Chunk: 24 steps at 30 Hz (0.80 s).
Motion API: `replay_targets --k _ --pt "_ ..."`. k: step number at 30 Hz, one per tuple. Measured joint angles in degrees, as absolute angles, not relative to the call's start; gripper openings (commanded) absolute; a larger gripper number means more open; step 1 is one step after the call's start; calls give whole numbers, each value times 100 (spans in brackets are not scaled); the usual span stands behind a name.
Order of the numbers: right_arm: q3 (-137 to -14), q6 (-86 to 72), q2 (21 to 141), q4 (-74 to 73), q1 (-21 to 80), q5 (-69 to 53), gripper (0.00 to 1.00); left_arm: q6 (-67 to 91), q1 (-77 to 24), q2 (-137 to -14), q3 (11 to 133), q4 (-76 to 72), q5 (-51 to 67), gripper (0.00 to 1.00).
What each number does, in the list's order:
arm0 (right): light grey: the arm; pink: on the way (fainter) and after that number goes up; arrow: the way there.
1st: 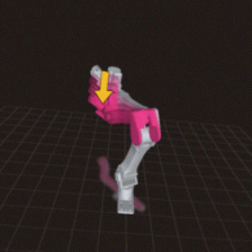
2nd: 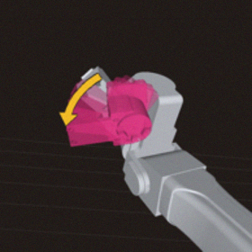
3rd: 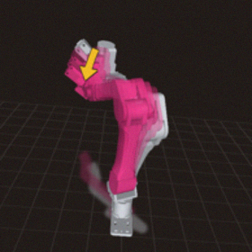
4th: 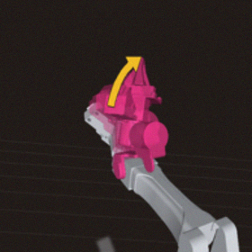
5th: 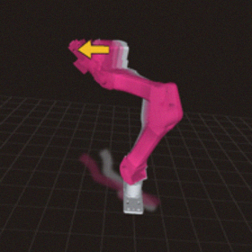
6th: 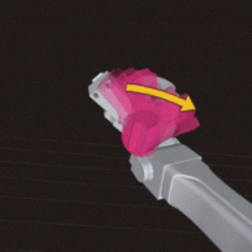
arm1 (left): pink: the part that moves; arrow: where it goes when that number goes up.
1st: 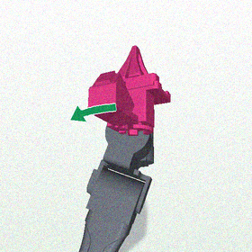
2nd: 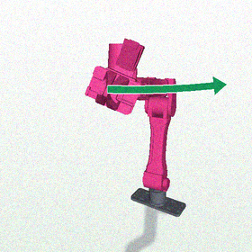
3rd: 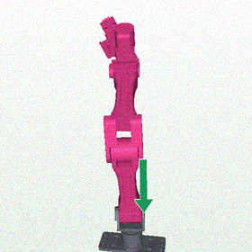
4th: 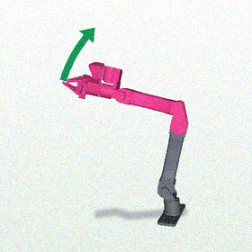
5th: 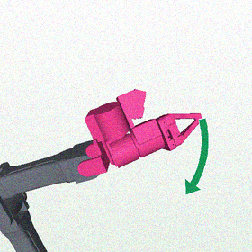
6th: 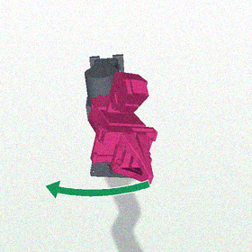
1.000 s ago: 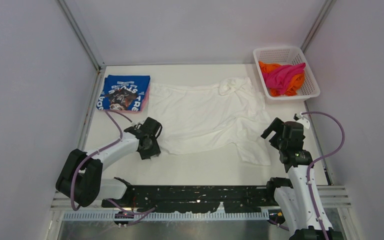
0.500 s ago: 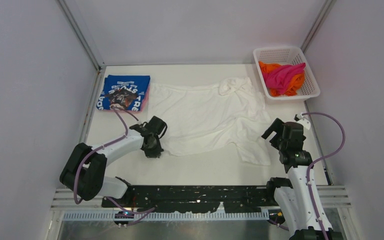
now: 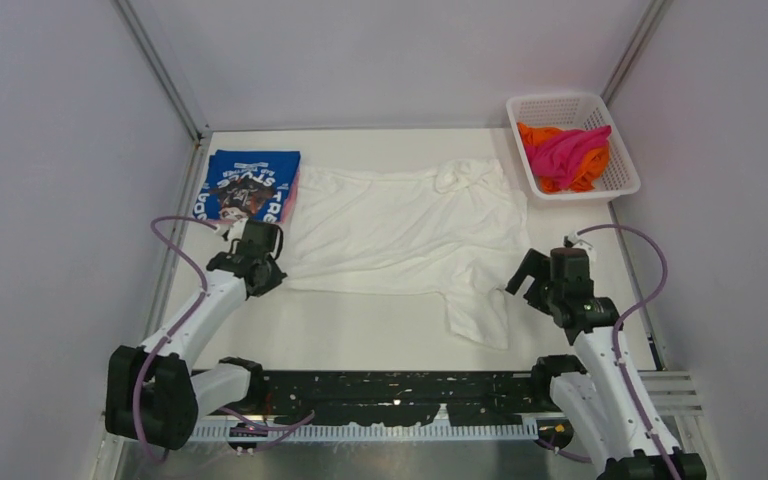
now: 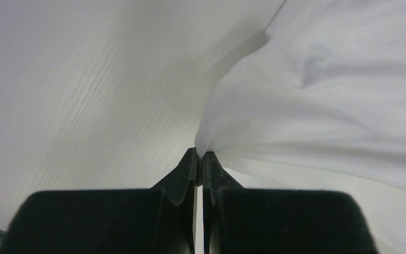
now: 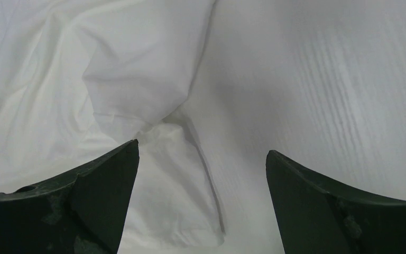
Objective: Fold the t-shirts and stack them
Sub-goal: Flatten out the tshirt
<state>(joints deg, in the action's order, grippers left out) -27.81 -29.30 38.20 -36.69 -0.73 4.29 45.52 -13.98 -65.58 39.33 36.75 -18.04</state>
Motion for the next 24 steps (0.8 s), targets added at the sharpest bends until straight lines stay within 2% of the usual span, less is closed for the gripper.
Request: replay_targets --k 4,13,16,24 --pt "-2978 -3256 3968 -4171 1295 666 100 4390 -1068 -6534 3942 3544 -1885 0" --pt "-3260 -4204 4204 -5330 3164 838 80 4298 -963 -6565 3979 3293 -1562 0" --pt "-3258 -4440 4121 -5730 3485 825 72 4298 -961 -6490 3863 3179 -1446 0" --pt "-2961 -4897 4539 -5675 3719 709 64 4300 -961 -6460 3758 3087 -1177 0"
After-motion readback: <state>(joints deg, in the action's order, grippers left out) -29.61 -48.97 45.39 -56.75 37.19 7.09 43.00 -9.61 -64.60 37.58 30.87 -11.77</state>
